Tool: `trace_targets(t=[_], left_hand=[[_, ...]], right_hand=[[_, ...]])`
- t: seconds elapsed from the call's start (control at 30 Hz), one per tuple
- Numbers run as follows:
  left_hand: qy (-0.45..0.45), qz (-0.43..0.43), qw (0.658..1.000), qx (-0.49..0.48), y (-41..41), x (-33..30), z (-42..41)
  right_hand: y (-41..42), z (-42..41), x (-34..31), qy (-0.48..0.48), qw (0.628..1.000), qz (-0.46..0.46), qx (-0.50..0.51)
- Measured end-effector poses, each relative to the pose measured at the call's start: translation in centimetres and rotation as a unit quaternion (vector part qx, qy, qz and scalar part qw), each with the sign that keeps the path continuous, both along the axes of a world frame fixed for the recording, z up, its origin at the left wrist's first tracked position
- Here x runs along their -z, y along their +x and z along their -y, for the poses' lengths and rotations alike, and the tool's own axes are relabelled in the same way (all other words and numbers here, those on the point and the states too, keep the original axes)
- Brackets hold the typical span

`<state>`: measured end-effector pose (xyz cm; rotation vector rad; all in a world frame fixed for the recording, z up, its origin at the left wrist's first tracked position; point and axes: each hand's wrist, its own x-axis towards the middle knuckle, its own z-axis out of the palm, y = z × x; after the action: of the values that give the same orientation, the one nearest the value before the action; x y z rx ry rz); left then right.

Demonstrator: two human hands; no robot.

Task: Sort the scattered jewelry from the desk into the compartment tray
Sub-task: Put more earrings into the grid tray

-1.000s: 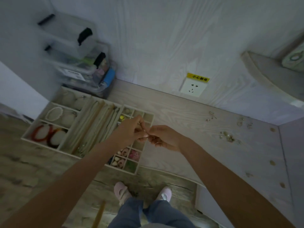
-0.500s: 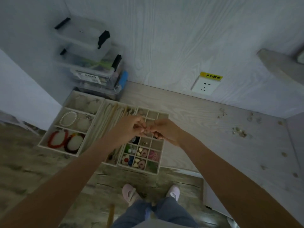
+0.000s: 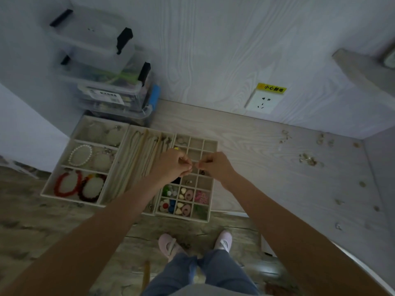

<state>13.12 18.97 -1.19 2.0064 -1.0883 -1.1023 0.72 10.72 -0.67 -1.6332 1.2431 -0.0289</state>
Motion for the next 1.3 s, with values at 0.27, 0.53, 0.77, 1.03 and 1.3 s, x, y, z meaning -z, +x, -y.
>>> trace_targets(t=[0.27,0.53,0.77,1.03,1.3], left_hand=[[-0.003,0.116,0.991,0.072,-0.4,0.7,0.6],[0.003,0.134,0.988,0.078,-0.5,0.8,0.8],[0.033,0.159,0.981,0.108,-0.9,0.7,1.2],[0.047,0.229,0.965,0.114,-0.7,1.1,1.5],[0.105,0.21,0.969,0.078,-1.0,1.2,2.2]], right_hand=[[0.2,0.6,1.0,-0.045,0.996,-0.063,-0.051],[0.1,0.5,0.9,-0.082,0.987,-0.089,-0.102],[0.3,0.1,1.0,-0.117,0.974,-0.129,-0.144],[0.7,0.1,1.0,-0.145,0.967,-0.147,-0.148],[1.3,-0.5,1.1,-0.176,0.95,-0.186,-0.177]])
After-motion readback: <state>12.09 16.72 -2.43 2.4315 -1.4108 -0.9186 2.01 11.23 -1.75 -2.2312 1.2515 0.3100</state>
